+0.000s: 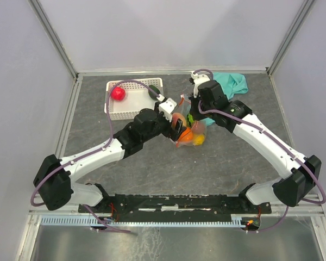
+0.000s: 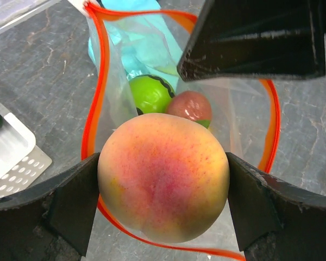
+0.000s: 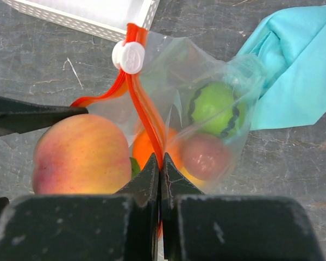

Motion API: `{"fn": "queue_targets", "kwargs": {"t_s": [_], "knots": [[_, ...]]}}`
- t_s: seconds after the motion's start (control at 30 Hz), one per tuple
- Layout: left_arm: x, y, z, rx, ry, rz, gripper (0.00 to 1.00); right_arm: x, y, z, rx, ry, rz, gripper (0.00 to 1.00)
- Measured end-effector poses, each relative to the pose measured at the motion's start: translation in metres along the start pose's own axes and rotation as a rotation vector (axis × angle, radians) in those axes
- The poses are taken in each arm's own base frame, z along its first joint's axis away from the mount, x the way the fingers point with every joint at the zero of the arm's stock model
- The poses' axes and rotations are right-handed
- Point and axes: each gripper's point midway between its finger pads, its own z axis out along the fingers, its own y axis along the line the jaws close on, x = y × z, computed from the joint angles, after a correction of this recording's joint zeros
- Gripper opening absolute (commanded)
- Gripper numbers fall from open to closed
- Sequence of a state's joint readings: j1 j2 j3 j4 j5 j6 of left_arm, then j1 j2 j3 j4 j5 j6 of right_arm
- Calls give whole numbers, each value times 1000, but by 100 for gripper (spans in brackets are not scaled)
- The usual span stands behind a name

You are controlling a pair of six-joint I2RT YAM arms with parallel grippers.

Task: Place the food in the zip-top bag and seal the zipper
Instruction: Place the fake fruit in the zipper food storage bag.

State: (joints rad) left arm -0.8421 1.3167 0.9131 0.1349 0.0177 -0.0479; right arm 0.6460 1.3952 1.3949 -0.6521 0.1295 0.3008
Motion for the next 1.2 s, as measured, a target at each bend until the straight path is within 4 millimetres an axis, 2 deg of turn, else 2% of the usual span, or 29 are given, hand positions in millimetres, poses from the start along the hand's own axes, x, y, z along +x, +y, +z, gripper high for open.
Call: {"fn": "queue_targets", "kwargs": {"t_s": [0.3,0.57,0.93,1.2], "knots": [[-11,5,18,-79,-27,-65,72,5,8,7,-32,25,29,2],[3,17,37,-222,-18,-171,73,4,9,7,-38,24,49,2],[3,54,39,-482,-71,-264,80,5,12,7,-52,27,55,2],[0,49,44,-465,-81,-293,87,3,13,7,-53,21,65,2]]}}
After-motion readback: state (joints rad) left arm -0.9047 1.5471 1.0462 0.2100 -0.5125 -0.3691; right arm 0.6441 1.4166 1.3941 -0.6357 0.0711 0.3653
